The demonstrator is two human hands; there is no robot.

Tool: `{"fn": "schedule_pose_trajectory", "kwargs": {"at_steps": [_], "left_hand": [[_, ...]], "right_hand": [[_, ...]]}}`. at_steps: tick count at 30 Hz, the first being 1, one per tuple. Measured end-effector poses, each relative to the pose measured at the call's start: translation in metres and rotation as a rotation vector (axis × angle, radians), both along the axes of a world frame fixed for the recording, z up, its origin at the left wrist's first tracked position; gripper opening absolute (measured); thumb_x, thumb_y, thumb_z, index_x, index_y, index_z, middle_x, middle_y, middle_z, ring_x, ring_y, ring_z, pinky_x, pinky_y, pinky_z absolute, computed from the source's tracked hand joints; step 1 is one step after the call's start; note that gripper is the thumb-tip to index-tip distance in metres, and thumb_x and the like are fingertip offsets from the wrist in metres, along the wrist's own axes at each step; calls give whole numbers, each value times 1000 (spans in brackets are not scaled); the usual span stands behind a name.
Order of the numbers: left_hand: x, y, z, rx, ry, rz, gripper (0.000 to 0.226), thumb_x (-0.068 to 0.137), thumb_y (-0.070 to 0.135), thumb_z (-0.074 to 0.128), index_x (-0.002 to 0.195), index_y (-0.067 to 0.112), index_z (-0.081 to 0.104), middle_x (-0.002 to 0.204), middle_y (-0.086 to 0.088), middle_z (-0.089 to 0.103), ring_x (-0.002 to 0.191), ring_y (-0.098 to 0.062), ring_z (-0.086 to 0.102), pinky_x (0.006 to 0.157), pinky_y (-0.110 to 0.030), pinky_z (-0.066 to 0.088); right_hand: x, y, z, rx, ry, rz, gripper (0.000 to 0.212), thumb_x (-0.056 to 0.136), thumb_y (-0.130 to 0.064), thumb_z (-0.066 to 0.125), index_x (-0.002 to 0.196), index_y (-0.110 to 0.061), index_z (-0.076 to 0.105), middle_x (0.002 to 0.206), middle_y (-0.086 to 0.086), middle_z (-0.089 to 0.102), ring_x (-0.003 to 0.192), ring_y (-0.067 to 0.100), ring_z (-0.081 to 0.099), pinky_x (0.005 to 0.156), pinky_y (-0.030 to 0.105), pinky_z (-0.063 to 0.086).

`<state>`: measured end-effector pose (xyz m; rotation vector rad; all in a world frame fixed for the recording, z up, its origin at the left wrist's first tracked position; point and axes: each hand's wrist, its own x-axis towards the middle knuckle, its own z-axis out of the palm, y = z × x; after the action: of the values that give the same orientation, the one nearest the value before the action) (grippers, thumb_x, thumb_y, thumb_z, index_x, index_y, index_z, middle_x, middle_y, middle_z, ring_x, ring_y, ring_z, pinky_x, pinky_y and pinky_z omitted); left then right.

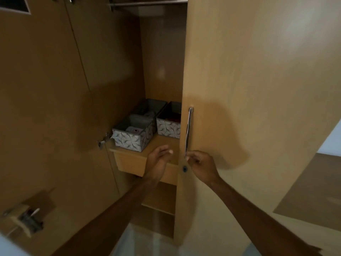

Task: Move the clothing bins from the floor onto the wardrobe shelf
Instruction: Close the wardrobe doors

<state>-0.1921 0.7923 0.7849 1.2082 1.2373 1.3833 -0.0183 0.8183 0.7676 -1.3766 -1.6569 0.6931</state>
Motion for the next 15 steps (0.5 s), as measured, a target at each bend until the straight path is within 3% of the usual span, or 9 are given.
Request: {"fn": "schedule_pose_trajectory", "kwargs": {"at_steps": [3, 6, 9, 13, 15], "left_hand": [[-25, -30, -31, -82, -43, 108, 23, 88, 9, 66, 111, 12, 66, 106, -5, 70, 100, -18, 66, 79, -20, 50], [-57, -70, -53, -103, -67, 254, 23, 90, 3, 62, 112, 7, 65, 96, -3, 72, 88, -10, 67, 70, -9, 49], [-96, -116, -66, -115, -35, 386, 22, 90, 1, 62, 111, 5, 65, 94, 0, 71, 81, 0, 68, 67, -8, 49], [-162, -170, -68, -100, 38, 577, 26, 91, 5, 62, 117, 6, 64, 111, -4, 70, 95, 0, 67, 76, -9, 50], [-193, -190, -55, -57, 31, 703, 24, 91, 3, 61, 115, 6, 65, 111, -8, 70, 99, -8, 67, 81, -16, 52]], "right_hand": [[-9, -20, -20, -71, 17, 28, 28, 88, -23, 62, 116, -19, 67, 99, 0, 74, 94, 13, 67, 85, 28, 53], [-33, -40, -33, -156, 38, 98, 32, 87, -23, 64, 119, -20, 64, 91, -4, 72, 88, 9, 66, 78, 20, 48], [-73, -55, -42, -226, 56, 213, 33, 87, -23, 65, 120, -20, 63, 87, -8, 71, 83, 5, 65, 76, 20, 48], [-150, -77, -40, -280, 75, 424, 32, 90, -19, 63, 121, -21, 61, 95, -6, 69, 81, 0, 62, 70, 8, 48], [-190, -88, -34, -290, 88, 500, 34, 90, -18, 63, 124, -18, 59, 94, -6, 67, 84, 1, 62, 78, 16, 53]]}}
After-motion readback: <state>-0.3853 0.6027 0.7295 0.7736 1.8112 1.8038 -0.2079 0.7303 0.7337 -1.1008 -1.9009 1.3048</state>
